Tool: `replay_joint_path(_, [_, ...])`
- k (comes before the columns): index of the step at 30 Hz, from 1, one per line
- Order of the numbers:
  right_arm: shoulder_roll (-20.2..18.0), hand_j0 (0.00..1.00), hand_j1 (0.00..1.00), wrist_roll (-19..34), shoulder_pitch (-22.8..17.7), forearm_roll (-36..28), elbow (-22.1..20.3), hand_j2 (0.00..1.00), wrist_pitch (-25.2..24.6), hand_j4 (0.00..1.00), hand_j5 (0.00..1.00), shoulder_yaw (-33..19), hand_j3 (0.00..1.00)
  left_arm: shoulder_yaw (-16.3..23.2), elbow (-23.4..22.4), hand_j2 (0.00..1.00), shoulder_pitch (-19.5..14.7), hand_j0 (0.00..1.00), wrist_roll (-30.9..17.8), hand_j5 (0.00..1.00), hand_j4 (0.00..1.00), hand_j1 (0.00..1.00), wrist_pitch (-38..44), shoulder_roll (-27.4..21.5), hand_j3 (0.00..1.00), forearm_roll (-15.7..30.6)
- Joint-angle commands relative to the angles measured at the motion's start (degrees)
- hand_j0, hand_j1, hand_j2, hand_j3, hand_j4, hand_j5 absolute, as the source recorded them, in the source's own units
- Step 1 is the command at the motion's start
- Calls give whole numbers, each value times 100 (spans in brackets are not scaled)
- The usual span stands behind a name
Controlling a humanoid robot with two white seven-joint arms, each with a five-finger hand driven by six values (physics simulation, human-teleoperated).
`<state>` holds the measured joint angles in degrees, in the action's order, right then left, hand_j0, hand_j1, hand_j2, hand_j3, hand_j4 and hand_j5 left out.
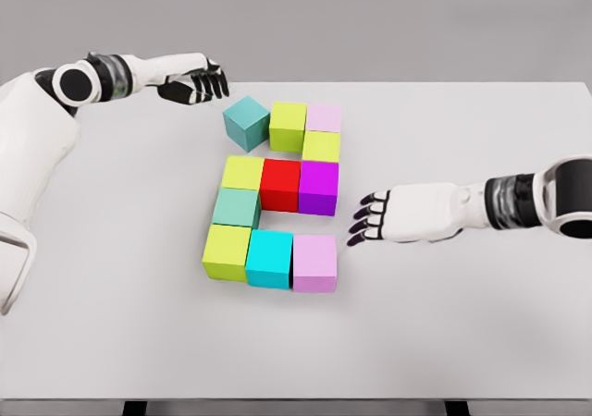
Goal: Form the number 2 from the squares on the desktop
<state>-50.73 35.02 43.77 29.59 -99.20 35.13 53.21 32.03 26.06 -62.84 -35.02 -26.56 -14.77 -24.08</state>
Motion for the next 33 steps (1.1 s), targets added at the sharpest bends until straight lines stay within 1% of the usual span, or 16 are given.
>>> replay_joint_path(1, [-25,100,100,-2,0,-24,147,100,-13,100,100,-109,100,-4,-4,26,0,26,2,26,26,26,45,-44,26,-97])
replay_joint_path(3, [-33,100,100,-2,0,-67,261,100,-13,100,100,-285,100,-4,-40,26,0,26,2,26,26,26,54,-18,26,-299])
replay_joint_path(6, [-51,100,100,-2,0,-146,402,100,-13,100,100,-390,100,14,-40,26,9,26,2,26,26,26,45,0,26,-422])
replay_joint_path(8, [-51,100,100,-2,9,-524,814,100,-13,100,100,-759,100,5,-40,26,9,26,2,26,26,26,54,0,26,-422])
replay_joint_path(10, [-42,100,100,-2,0,-603,938,100,-13,100,100,-839,100,5,-40,26,-26,26,2,26,26,26,72,-26,26,-475])
replay_joint_path(14, [19,100,100,-2,-88,-744,1237,100,-13,100,100,-1041,100,5,-22,26,-44,26,2,26,26,26,133,-53,26,-932])
replay_joint_path(17, [11,100,100,-2,-88,-744,1404,100,-13,100,100,-1050,100,5,22,26,-35,26,2,26,26,26,151,-44,26,-1442])
replay_joint_path(20, [19,100,100,-2,-35,-744,1413,100,-13,100,100,-1059,100,128,48,26,-53,26,2,26,26,26,142,-35,26,-1653])
replay_joint_path(21, [28,100,100,-2,-35,-753,1413,100,-13,100,100,-1059,100,154,136,26,-44,26,2,26,26,26,124,-26,26,-1662])
replay_joint_path(23, [28,100,100,-2,-184,-815,1413,100,-13,100,100,-1374,100,259,347,26,-44,26,2,26,26,26,98,0,26,-1776])
replay_joint_path(24, [28,100,100,-2,-404,-815,1421,100,-13,100,100,-1682,100,260,496,26,-18,26,2,26,26,26,81,0,26,-1785])
replay_joint_path(25, [72,100,100,-2,-606,-823,1430,100,-13,100,100,-2217,100,260,602,27,0,27,2,27,27,27,45,-18,27,-1776])
replay_joint_path(26, [247,100,100,-2,-895,-832,1421,100,-13,100,100,-2691,100,260,690,27,17,27,2,27,27,27,-60,-35,27,-1776])
replay_joint_path(27, [318,100,100,-2,-1081,-832,1448,100,-13,100,100,-2887,100,260,690,27,18,27,2,27,27,27,-69,-35,27,-1776])
replay_joint_path(29, [344,100,100,-2,-1055,-832,1553,100,-13,100,100,-2922,100,260,760,27,18,27,2,27,27,27,-174,-44,27,-1776])
replay_joint_path(33, [380,100,100,-2,-1099,-990,1544,100,-13,100,100,-2913,100,339,743,27,44,27,2,27,27,27,-157,9,27,-1811])
